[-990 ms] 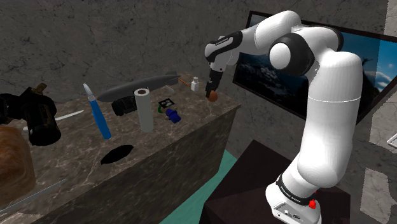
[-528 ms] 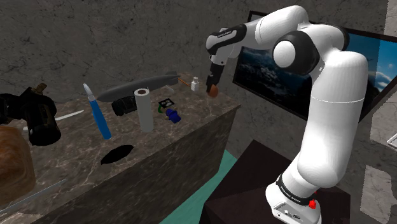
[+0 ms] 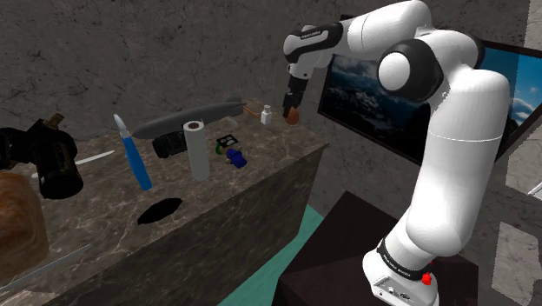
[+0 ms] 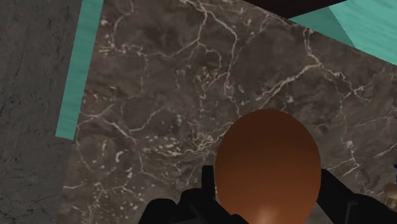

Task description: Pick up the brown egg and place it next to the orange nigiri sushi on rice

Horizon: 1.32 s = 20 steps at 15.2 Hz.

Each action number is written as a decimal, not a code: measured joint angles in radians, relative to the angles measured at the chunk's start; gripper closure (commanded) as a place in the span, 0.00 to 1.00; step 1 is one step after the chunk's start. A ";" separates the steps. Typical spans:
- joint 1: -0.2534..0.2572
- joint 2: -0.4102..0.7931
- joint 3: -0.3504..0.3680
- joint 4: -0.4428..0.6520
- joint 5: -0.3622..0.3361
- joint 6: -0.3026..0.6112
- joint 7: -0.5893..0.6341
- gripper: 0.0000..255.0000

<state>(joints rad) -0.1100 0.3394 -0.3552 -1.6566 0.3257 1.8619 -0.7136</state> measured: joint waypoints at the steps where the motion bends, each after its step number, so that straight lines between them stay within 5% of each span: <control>1: 0.001 -0.006 -0.001 0.004 -0.003 -0.010 0.003 1.00; 9: -0.001 -0.029 -0.006 0.073 -0.017 -0.097 0.026 1.00; 20: 0.156 -0.140 0.071 -0.072 -0.047 -0.006 0.241 1.00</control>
<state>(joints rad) 0.0456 0.1991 -0.2837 -1.7289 0.2790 1.8563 -0.4724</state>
